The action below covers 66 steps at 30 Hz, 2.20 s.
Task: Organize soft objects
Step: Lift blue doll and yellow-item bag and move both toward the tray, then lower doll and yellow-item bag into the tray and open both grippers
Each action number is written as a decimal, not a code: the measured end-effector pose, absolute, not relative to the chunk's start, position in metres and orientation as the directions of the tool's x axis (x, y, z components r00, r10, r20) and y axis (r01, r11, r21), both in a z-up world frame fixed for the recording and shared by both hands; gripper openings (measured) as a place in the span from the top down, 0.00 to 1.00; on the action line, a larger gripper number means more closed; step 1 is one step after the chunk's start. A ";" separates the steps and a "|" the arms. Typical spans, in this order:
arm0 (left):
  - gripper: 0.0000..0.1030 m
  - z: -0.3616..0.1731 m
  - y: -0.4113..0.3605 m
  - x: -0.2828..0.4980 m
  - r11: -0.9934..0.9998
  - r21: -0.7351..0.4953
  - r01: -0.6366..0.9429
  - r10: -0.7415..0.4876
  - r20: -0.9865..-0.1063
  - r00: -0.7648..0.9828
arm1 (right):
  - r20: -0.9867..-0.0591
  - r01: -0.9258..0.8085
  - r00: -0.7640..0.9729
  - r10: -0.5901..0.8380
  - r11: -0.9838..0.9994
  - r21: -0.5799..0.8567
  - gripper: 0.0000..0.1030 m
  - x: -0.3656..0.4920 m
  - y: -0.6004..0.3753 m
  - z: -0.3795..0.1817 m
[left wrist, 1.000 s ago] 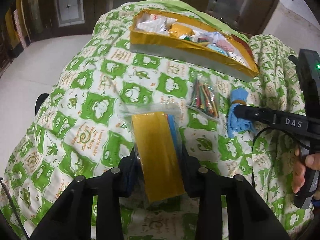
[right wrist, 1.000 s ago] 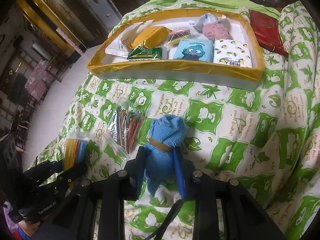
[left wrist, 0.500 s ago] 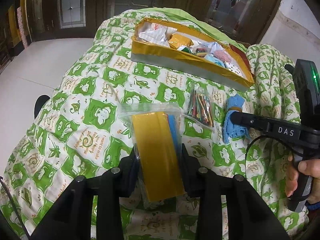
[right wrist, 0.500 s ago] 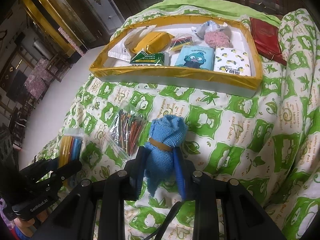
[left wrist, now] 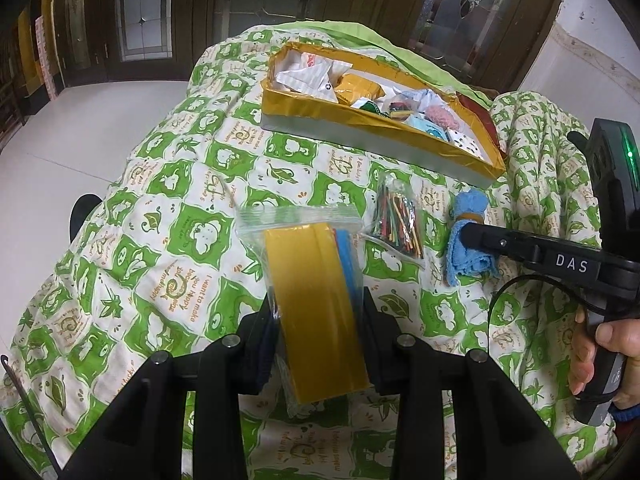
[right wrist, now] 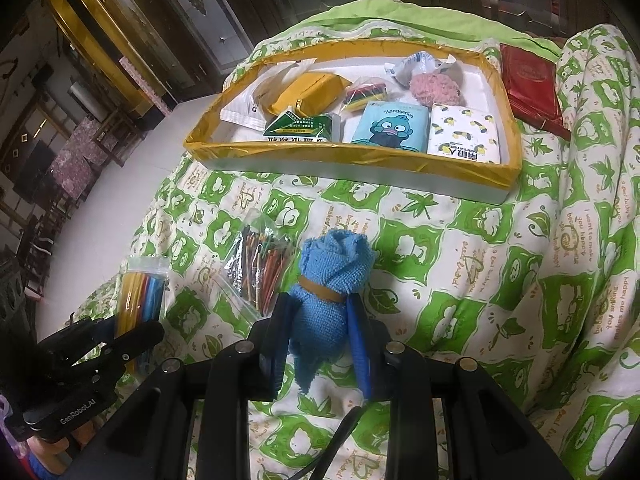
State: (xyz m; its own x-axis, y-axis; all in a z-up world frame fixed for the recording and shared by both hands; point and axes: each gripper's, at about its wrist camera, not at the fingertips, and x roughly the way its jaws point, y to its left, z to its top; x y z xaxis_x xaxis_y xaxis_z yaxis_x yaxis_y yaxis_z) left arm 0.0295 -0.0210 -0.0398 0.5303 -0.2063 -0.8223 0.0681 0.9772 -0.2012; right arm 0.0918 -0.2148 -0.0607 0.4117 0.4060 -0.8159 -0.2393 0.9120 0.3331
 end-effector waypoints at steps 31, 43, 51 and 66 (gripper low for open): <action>0.65 -0.021 0.001 0.035 0.969 -0.249 0.012 -0.206 -0.772 0.601 | -0.778 -0.168 0.485 0.399 0.916 0.364 0.71 0.096 -0.248 -0.043; 0.65 -0.022 -0.010 0.046 0.971 -0.234 0.036 -0.209 -0.776 0.594 | -0.791 -0.340 0.425 0.441 0.887 0.312 0.71 0.077 -0.192 -0.049; 0.65 -0.012 -0.027 0.062 0.972 -0.219 0.079 -0.221 -0.765 0.605 | -0.770 -0.293 0.461 0.442 0.894 0.338 0.71 0.089 -0.211 -0.037; 0.65 -0.004 -0.044 0.098 0.978 -0.176 0.113 -0.207 -0.757 0.619 | -0.736 -0.212 0.514 0.440 0.897 0.388 0.71 0.130 -0.250 -0.009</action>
